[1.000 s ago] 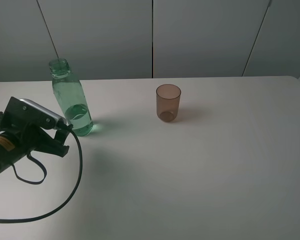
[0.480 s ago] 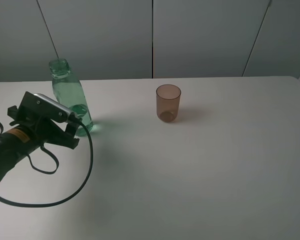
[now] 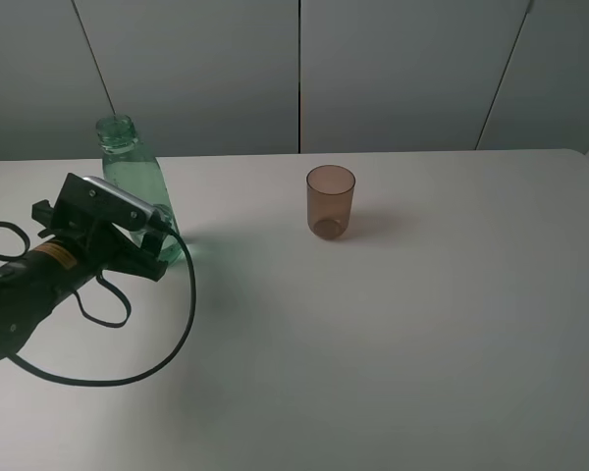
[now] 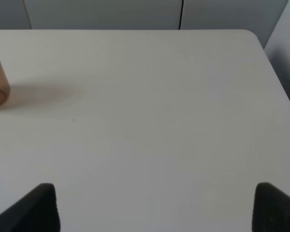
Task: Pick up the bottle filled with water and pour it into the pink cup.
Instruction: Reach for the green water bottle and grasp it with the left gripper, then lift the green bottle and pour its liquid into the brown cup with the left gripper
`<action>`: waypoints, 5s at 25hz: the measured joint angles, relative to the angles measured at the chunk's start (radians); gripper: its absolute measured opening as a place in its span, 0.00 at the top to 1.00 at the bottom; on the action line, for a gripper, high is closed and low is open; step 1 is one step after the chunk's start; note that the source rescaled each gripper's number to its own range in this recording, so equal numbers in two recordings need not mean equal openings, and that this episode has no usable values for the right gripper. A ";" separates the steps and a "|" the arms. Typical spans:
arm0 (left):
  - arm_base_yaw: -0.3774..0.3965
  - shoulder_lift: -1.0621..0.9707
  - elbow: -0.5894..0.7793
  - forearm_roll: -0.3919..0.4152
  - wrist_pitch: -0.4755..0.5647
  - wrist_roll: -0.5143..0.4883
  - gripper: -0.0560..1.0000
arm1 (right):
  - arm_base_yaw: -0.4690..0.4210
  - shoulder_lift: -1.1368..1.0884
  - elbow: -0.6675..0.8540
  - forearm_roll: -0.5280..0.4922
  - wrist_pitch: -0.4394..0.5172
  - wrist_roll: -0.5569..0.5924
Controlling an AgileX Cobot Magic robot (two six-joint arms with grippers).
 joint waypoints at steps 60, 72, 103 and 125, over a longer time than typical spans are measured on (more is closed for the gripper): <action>0.131 0.101 -0.495 0.425 0.101 0.052 0.90 | 0.000 0.000 0.000 0.000 0.000 0.002; 0.175 0.317 -1.048 0.801 0.380 0.070 0.90 | 0.000 0.000 0.000 0.000 0.000 0.002; 0.058 0.556 -1.407 1.033 0.433 0.280 0.90 | 0.000 0.000 0.000 0.000 0.000 0.002; 0.069 0.556 -1.415 1.033 0.484 0.497 0.90 | 0.000 0.000 0.000 0.000 0.000 0.002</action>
